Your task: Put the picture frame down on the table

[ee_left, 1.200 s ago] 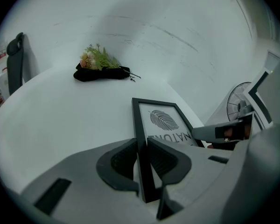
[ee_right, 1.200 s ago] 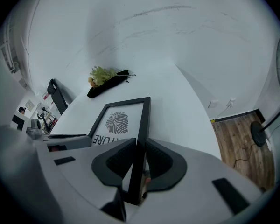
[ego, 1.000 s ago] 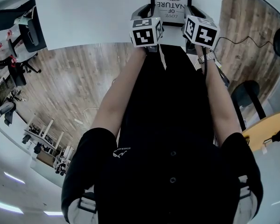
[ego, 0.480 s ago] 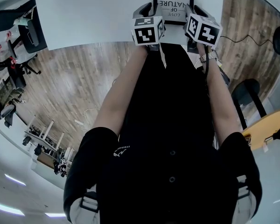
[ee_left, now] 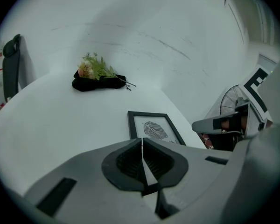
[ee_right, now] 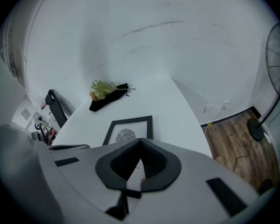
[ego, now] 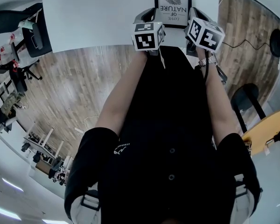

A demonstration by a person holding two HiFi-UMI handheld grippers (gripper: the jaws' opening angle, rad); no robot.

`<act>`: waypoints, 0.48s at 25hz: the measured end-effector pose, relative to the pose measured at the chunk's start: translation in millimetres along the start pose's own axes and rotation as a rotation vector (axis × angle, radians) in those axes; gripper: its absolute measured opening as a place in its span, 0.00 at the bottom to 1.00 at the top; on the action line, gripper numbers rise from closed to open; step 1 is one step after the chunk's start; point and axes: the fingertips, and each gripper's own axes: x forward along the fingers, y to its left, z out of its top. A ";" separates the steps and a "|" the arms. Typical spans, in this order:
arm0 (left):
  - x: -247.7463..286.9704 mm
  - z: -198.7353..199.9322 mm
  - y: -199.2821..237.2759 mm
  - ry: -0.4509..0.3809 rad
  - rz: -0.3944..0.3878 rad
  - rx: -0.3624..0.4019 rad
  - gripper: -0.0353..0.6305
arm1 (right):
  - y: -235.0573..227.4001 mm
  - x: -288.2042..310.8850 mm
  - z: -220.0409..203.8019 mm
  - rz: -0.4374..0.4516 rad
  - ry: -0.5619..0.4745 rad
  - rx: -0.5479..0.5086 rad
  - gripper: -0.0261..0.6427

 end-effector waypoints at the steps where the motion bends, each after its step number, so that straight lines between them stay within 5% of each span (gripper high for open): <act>1: -3.8 3.5 -1.0 -0.008 0.000 0.003 0.07 | 2.7 -3.8 2.4 0.008 -0.007 0.000 0.04; 12: -50.7 46.9 -21.1 -0.140 -0.018 0.077 0.06 | 33.7 -51.6 30.6 0.079 -0.093 -0.055 0.04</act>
